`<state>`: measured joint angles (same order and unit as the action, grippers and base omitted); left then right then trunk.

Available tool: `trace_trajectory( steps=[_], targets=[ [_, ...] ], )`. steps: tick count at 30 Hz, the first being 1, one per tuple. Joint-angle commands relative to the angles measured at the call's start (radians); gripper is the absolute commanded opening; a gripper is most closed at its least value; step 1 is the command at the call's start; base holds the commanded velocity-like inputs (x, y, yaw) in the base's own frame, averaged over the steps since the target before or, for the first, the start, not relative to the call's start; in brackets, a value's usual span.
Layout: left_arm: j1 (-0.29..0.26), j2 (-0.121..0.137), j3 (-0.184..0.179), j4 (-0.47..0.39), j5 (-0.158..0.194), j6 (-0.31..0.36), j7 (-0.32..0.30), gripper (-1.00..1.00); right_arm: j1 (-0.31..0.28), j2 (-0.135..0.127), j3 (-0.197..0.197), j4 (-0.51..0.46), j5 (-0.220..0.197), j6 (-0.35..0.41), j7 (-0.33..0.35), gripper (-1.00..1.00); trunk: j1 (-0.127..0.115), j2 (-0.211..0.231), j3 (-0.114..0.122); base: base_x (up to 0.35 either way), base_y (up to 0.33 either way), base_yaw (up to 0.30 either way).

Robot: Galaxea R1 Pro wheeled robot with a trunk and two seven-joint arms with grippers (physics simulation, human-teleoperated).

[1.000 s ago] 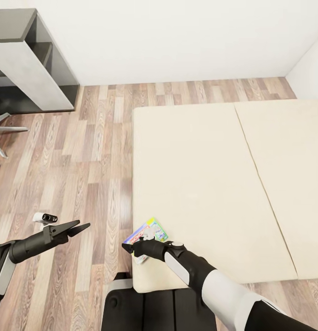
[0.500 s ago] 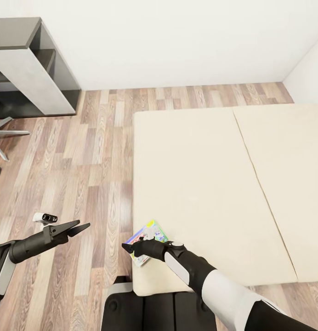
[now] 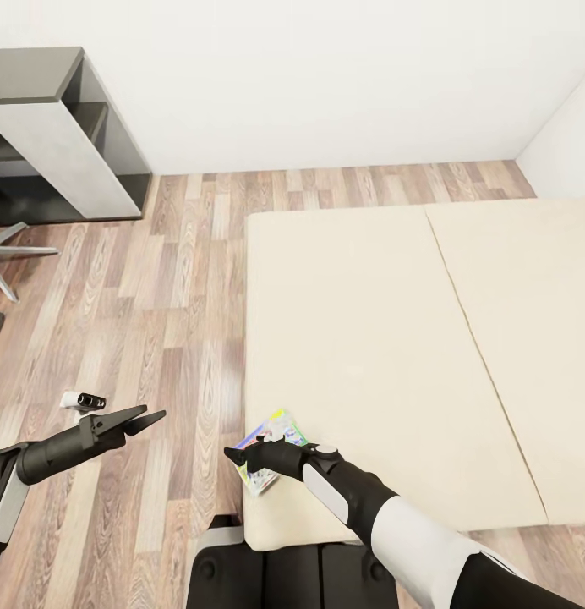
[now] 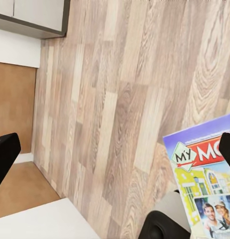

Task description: Put all the toys in the child's room - the three board games (two on the bed and one on the table), the two jigsaw puzzles on the table, and the tennis ball on the table - inside the toy box on the table in the child's room.

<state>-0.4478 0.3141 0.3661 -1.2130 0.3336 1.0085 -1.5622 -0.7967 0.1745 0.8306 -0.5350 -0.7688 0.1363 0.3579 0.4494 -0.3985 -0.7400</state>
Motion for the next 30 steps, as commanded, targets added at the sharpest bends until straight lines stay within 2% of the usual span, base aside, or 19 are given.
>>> trace_trajectory(
  steps=[1, 30],
  targets=[
    [0.000, 0.000, 0.000, 0.000, -0.001, 0.010, -0.004, 1.00, -0.001, 0.000, 0.002, 0.001, -0.009, 0.004, 0.001, 1.00, 0.001, -0.001, 0.001, 0.000, 0.000, 0.000],
    [0.000, 0.000, 0.000, 0.000, -0.001, 0.010, -0.004, 1.00, -0.001, 0.000, 0.003, 0.001, -0.009, 0.001, 0.002, 1.00, 0.001, -0.001, 0.048, 0.000, 0.000, 0.000]
  ],
)
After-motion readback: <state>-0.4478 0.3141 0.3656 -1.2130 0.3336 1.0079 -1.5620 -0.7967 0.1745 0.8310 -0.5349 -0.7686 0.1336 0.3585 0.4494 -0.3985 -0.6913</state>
